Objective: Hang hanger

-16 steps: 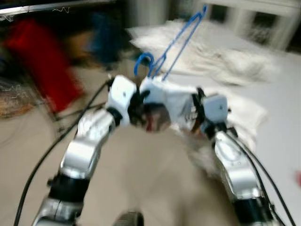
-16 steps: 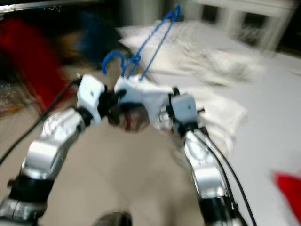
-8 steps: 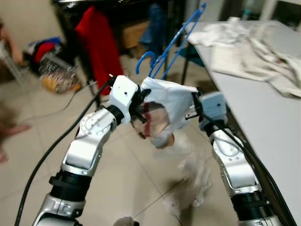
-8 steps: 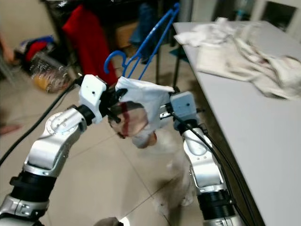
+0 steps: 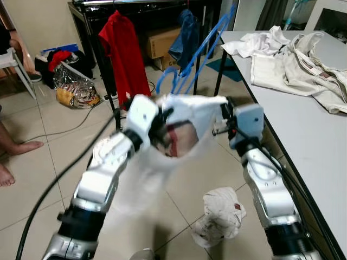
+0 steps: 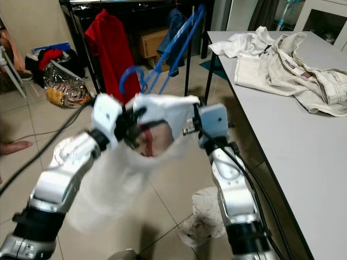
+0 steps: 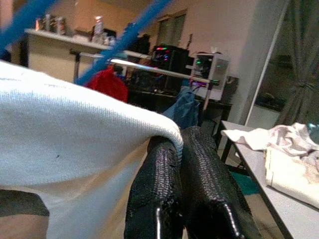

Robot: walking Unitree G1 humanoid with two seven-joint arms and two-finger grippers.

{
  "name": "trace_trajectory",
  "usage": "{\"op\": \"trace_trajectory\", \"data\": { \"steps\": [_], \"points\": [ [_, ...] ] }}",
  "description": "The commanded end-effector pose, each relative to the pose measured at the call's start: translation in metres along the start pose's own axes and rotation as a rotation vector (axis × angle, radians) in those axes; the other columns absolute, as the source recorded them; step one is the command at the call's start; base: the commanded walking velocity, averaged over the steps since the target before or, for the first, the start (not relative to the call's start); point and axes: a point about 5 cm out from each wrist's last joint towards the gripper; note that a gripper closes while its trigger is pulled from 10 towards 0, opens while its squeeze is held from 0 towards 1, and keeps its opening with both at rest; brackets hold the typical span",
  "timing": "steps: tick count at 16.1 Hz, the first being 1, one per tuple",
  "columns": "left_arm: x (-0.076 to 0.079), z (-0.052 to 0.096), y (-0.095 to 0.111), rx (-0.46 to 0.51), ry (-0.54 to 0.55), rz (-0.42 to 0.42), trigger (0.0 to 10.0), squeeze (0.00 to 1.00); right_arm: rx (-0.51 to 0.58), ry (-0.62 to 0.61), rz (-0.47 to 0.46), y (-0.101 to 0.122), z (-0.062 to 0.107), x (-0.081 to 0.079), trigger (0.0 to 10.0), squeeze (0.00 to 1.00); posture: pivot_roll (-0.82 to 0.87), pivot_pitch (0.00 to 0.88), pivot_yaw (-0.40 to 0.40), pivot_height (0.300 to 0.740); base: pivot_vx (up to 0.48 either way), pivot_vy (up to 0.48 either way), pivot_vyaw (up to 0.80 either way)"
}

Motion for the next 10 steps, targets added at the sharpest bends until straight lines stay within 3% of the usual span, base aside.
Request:
{"op": "trace_trajectory", "data": {
  "steps": [1,8,10],
  "points": [
    [0.013,0.002,-0.004,-0.005,-0.117,0.014,10.0,0.0,0.02,-0.013,0.069,0.002,0.002,0.004,10.0,0.0,0.03,0.0,0.031,0.723,0.0,0.0,0.0],
    [0.041,0.011,-0.019,-0.055,-0.374,0.099,10.0,0.0,0.021,-0.135,0.263,-0.003,-0.006,0.011,10.0,0.0,0.02,0.0,0.024,0.723,0.0,0.0,0.0],
    [0.043,0.012,-0.019,-0.051,-0.387,0.122,10.0,0.0,0.034,-0.203,0.279,0.0,-0.009,0.017,10.0,0.0,0.02,0.0,0.024,0.723,0.0,0.0,0.0]
  ]
}}
Point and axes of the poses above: a point about 5 cm out from each wrist's last joint towards the gripper, its own z axis pointing back from the gripper into the wrist, its own y axis along the axis of the wrist's last joint, x = y × z, and after that the axes turned 2 degrees about -z, right-handed
